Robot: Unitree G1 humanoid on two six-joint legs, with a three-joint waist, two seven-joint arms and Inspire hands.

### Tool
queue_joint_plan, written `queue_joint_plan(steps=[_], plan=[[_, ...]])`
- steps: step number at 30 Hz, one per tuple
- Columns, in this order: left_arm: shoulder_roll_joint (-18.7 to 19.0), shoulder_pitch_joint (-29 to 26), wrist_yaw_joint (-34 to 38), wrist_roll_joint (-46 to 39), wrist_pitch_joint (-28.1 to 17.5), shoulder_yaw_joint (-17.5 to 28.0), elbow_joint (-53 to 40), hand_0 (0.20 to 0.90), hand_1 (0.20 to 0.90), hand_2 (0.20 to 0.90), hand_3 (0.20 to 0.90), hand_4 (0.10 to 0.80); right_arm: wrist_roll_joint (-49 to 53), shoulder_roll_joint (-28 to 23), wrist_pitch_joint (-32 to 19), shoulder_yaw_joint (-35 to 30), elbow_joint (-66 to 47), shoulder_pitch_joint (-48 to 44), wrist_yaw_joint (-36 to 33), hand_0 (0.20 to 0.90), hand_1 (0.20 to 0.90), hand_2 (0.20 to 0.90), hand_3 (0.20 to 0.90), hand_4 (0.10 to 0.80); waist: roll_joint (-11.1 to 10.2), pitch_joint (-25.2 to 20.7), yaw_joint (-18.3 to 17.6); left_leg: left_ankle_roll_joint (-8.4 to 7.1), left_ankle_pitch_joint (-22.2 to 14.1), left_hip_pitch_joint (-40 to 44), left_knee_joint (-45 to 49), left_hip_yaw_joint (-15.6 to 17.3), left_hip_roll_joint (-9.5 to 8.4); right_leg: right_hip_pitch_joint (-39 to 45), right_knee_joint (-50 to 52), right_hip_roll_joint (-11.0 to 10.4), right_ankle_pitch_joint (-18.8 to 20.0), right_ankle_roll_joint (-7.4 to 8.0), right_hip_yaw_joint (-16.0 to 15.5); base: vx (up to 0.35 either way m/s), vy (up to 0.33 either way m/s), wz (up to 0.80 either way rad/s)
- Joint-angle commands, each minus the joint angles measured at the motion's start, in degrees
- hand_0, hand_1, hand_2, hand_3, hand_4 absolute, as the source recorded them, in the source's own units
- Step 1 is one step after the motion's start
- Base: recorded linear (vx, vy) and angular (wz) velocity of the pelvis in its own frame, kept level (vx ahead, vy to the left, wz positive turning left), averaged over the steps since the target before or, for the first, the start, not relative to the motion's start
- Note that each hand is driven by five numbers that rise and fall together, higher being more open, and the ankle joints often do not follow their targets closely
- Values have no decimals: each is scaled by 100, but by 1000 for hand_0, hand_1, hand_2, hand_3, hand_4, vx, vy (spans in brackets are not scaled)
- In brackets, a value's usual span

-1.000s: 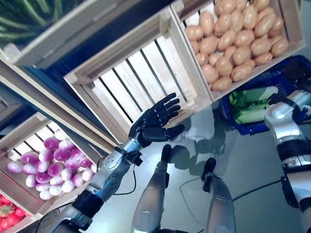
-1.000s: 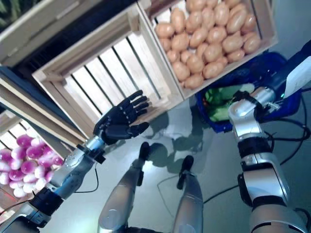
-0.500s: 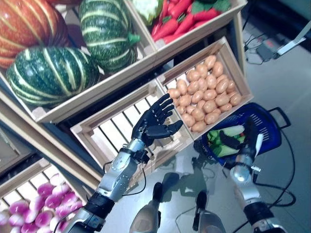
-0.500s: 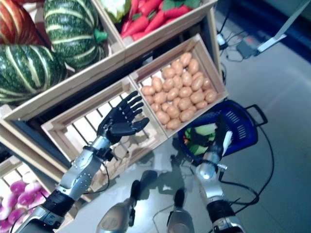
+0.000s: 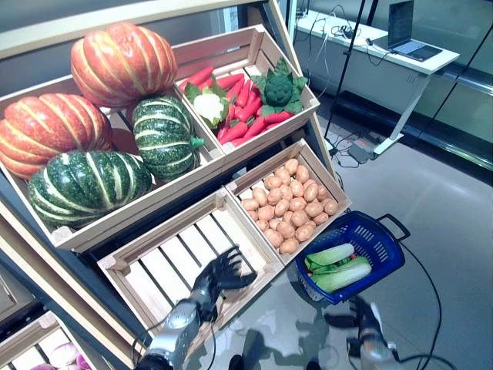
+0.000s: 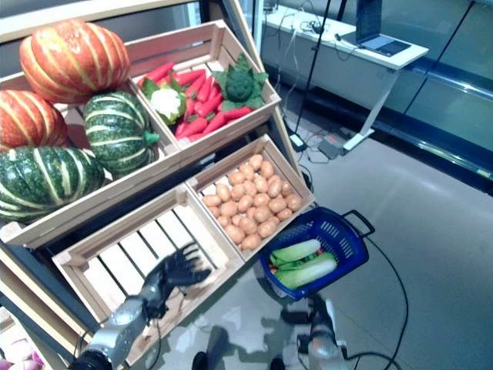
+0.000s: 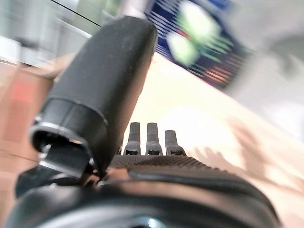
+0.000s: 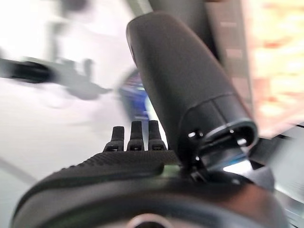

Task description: Put vegetables into the basket

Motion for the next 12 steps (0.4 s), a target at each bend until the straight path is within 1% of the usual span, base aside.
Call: queue_joint_plan(steps=[1, 3, 5, 6, 9, 12], plan=[[-162, -438, 72, 641, -52, 429, 725, 900, 900, 900, 900, 800, -257, -106, 35, 53, 215, -257, 416, 900, 900, 900, 900, 800, 71, -124, -55, -93, -322, 20, 15, 124, 76, -78, 217, -31, 150, -148, -58, 51, 16, -9], [-224, -389, 82, 983, 60, 431, 1249, 900, 900, 900, 900, 800, -196, -35, 163, -44, 620, -250, 457, 900, 900, 900, 900, 800, 73, -142, -79, -94, -333, 53, 15, 141, 75, -39, 180, -34, 156, -139, -40, 62, 17, -12], [-283, -347, 114, 1087, 220, 479, 1570, 900, 900, 900, 900, 800, -122, -4, 312, -151, 823, -255, 516, 900, 900, 900, 900, 800, 78, -147, -100, -98, -339, 77, 15, 152, 80, -17, 165, -39, 158, -127, -18, 56, 27, -7], [-329, -306, 168, 1238, 144, 511, 1900, 900, 900, 900, 900, 800, -181, 1, 204, -270, 1047, -270, 627, 900, 900, 900, 900, 800, 92, -141, -101, -100, -348, 95, 15, 156, 84, 12, 145, -40, 150, -129, -13, 35, 29, -5], [-375, -227, 160, 1522, 111, 542, 2202, 900, 900, 900, 900, 800, -230, 12, 162, -368, 1180, -291, 723, 900, 900, 900, 900, 800, 107, -149, -102, -107, -358, 116, 15, 144, 85, 39, 142, -47, 130, -134, -11, 32, 29, -4], [-390, -173, 128, 1723, 160, 455, 2243, 900, 900, 900, 900, 800, -172, 19, 90, -377, 1141, -322, 794, 900, 900, 900, 900, 800, 112, -147, -88, -111, -371, 130, 15, 102, 92, 50, 163, -43, 95, -144, -9, 0, 0, 0]])
